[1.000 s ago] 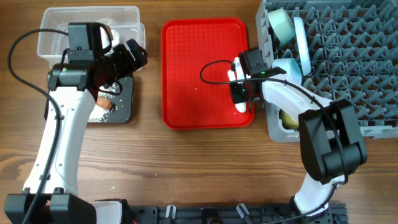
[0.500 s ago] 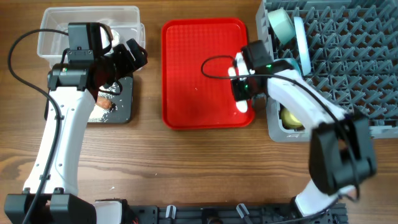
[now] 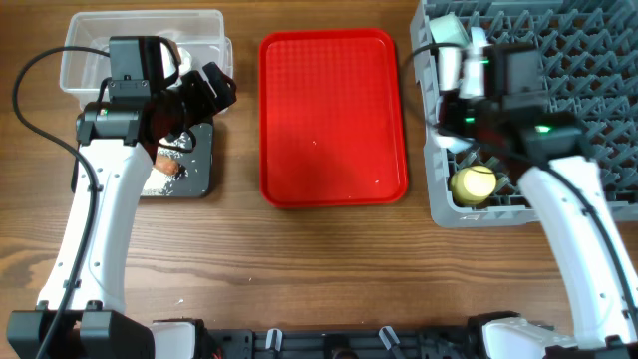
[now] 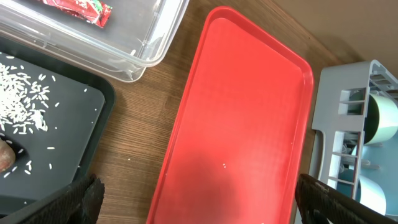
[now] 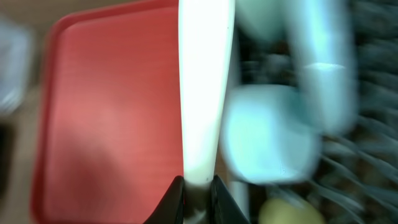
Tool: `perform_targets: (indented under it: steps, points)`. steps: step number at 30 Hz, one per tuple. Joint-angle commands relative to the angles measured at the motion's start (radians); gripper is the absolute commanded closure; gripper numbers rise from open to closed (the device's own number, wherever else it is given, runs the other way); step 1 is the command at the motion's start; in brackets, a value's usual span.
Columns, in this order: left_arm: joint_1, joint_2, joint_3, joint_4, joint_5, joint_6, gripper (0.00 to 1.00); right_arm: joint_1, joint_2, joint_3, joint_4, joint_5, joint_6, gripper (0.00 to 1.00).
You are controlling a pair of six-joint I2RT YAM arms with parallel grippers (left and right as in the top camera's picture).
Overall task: Sort waste into correct bins and load items into the dishwasher rack
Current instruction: 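Carry the white spoon into the grey rack and release it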
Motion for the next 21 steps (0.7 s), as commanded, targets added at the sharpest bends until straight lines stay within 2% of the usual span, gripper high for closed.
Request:
perform_targets:
  steps: [1, 7, 11, 16, 21]
  points:
    - [-0.003, 0.002, 0.010, 0.000, 0.004, 0.020, 0.00, -0.104, -0.007, 0.012, -0.042, 0.163, 0.210, 0.96]
    - [-0.003, 0.002, 0.010, 0.000, 0.004, 0.020, 0.00, -0.233, 0.017, -0.005, -0.151, 0.288, 0.555, 0.96]
    - [-0.003, 0.002, 0.010, 0.000, 0.004, 0.020, 0.00, -0.271, 0.048, -0.005, -0.214, 0.354, 0.762, 0.96]
    - [-0.003, 0.002, 0.010, 0.000, 0.004, 0.020, 0.00, -0.272, 0.118, -0.005, -0.216, 0.354, 0.849, 0.96]
    - [-0.003, 0.002, 0.010, 0.000, 0.004, 0.020, 0.00, -0.272, 0.206, -0.005, -0.215, 0.352, 0.875, 0.96]
